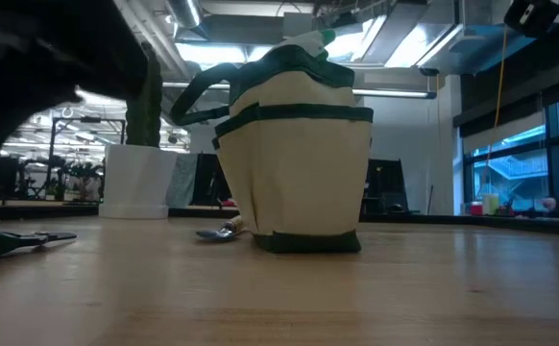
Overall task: Pick & Place Garden tools in Gardening bag
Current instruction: Put the green shear scissors into the light brown gardening bag
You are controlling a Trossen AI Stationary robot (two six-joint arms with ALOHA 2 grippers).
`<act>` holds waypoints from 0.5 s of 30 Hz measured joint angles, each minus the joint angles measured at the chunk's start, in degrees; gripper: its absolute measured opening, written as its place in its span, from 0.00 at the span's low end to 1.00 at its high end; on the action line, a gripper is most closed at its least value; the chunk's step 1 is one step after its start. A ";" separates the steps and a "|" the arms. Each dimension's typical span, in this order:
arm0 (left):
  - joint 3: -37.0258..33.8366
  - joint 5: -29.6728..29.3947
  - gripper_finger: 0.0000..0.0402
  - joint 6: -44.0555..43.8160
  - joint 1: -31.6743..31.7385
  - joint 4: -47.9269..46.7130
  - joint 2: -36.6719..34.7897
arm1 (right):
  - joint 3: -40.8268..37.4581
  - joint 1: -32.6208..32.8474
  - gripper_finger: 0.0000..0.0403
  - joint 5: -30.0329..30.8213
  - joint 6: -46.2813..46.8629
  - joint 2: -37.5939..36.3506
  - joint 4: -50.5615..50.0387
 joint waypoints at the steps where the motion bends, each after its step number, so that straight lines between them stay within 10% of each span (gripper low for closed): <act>1: -0.61 -0.35 0.72 0.06 0.02 0.72 0.00 | 0.00 -0.02 0.55 0.07 0.00 0.00 0.00; 15: -3.54 -3.68 0.72 1.15 2.73 4.84 0.06 | 0.00 -0.02 0.55 0.44 0.04 -0.02 0.04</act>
